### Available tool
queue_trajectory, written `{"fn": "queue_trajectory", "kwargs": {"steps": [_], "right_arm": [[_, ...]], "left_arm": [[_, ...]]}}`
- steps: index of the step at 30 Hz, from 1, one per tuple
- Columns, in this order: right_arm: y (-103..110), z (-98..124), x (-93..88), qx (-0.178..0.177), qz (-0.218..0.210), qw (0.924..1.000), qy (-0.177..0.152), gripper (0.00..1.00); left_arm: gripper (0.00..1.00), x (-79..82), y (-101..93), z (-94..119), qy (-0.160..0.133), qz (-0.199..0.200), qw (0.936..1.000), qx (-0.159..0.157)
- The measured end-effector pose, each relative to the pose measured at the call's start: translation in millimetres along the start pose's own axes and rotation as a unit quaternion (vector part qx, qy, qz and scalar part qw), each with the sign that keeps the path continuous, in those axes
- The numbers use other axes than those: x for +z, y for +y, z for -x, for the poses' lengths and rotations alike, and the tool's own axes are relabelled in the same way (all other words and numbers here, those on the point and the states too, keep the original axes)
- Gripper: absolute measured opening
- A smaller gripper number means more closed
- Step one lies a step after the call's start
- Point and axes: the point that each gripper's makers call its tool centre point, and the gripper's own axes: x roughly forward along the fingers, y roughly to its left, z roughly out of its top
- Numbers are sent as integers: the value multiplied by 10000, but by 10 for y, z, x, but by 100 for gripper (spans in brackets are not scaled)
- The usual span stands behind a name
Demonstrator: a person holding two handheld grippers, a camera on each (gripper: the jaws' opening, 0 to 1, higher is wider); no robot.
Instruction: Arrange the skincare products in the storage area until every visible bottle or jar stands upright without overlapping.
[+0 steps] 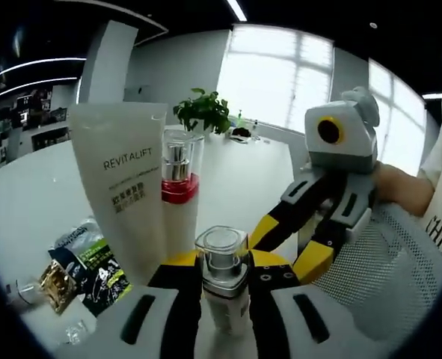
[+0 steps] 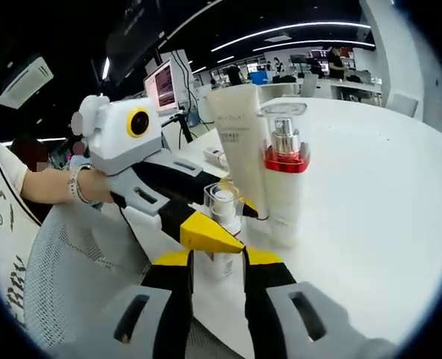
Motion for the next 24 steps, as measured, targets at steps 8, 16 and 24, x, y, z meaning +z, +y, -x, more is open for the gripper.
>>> {"fn": "queue_trajectory", "kwargs": {"steps": [8,16,24], "right_arm": [[-24,89,131,-5,-294,9987,-422,23],[-11,186,162,-209,-266,9975,-619,23],[-90,258,352,-389,-697,9892,-1232,23]], "left_arm": [[18,9,61,40,-233,12,9997,67],[17,42,-10,8,-359,-297,9989,75],[17,42,-35,3,-374,-330,9987,87]]}}
